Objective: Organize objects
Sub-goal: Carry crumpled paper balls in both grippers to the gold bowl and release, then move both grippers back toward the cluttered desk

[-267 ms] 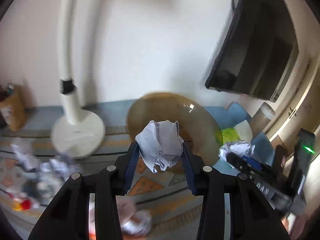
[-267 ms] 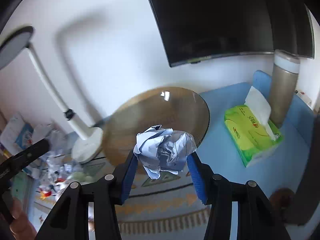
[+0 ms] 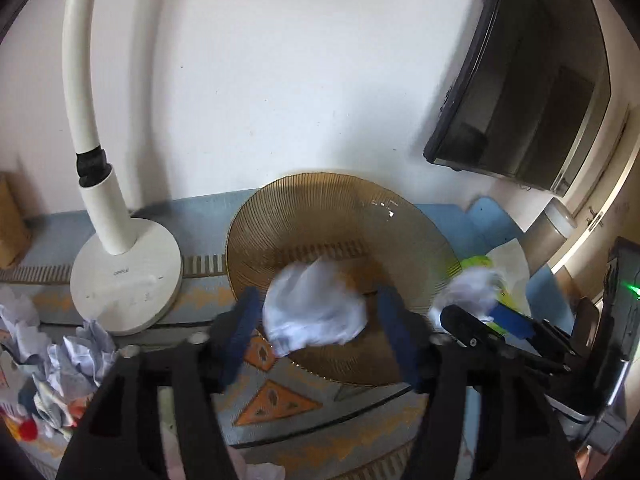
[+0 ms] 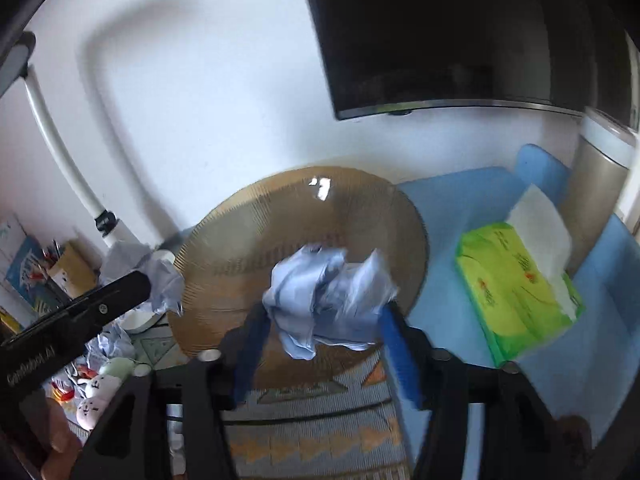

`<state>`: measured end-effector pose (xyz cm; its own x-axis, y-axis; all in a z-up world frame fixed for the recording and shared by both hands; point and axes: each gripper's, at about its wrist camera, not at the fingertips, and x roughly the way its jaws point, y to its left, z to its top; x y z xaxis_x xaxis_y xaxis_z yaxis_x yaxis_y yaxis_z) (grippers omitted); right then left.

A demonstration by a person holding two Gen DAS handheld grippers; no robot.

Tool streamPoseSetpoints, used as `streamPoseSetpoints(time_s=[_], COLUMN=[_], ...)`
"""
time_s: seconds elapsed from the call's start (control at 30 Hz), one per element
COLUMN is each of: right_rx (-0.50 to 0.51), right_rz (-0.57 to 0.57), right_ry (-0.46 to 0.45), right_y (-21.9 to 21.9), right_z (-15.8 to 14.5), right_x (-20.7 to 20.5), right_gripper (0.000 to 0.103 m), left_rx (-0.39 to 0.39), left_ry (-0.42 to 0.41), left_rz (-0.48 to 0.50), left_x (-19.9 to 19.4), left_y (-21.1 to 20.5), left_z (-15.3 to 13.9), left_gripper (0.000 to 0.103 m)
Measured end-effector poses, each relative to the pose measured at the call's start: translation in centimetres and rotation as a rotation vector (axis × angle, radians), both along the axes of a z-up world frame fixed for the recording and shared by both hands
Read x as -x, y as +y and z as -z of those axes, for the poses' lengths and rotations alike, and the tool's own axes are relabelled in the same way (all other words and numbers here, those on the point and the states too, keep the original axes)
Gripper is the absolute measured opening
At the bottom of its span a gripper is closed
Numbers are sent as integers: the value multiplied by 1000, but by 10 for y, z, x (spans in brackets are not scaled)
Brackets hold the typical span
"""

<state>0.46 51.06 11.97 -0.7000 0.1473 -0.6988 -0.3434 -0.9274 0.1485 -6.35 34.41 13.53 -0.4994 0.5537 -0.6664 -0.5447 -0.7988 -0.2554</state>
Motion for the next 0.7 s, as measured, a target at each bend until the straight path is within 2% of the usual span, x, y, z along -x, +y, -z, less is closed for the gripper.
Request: streamPoseSetpoints(time_s=[0.1, 0.17, 0.2, 0.3, 0.37, 0.4, 0.43, 0.47, 0.57, 0.63, 0.7], right_rx=[-43, -12, -17, 47, 53, 67, 78, 95, 88, 89, 110], right_rz=[17, 3, 4, -79, -162, -194, -238, -274, -340, -354, -361], right_ry=[7, 23, -24, 25, 34, 38, 53, 66, 92, 68, 80], right_y=[5, 8, -1, -15, -30, -37, -47, -58, -89, -106, -122], right_z=[-1, -6, -21, -22, -23, -24, -21, -15, 6, 21, 41], right_x=[-17, -38, -33, -42, -60, -66, -74, -80, -90, -89, -92], right_gripper=[67, 67, 67, 67, 68, 68, 68, 69, 70, 70, 70], left_rx=[-40, -81, -110, -139, -144, -144, -144, -140, -94, -55, -16], left_ry=[20, 31, 41, 91, 144, 156, 178, 204, 264, 261, 237], left_rz=[-10, -5, -4, -18, -55, -75, -108, -167, -335, -440, -540], left_x=[-6, -13, -22, -47, -73, -77, -87, -98, -125, -134, -138], left_y=[-13, -29, -42, -82, -129, -144, -167, -196, -264, -303, -339], left_z=[-9, -17, -24, -42, -55, -58, -63, -67, -68, -56, -29], left_gripper=[71, 71, 71, 72, 76, 83, 95, 102, 103, 103, 103])
